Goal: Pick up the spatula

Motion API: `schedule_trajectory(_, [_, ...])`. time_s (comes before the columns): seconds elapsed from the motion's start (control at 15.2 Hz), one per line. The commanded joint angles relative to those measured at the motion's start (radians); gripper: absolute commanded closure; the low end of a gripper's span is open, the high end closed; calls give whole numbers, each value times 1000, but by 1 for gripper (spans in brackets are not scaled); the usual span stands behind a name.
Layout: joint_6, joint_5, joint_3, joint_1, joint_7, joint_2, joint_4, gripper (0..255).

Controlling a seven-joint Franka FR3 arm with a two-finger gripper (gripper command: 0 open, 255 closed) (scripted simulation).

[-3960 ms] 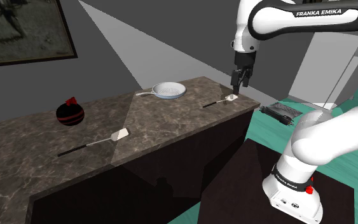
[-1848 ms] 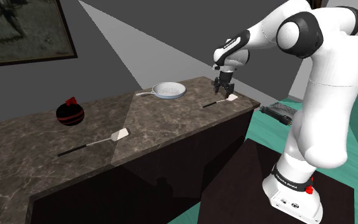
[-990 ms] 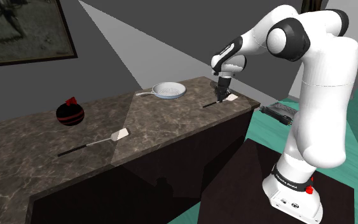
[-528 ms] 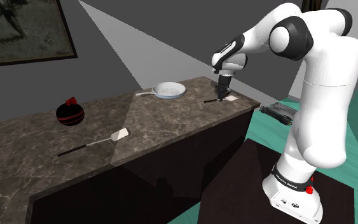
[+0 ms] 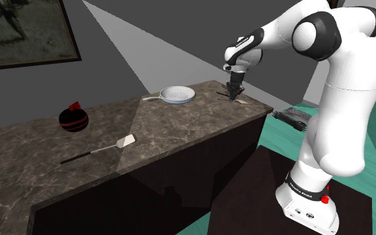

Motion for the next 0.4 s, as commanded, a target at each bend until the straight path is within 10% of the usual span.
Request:
schedule_trajectory(0.0, [-21,-20,-4,7,16,-20,10,255])
schedule_trajectory(0.33, [-58,-46,-8,13,36,-45,33,255])
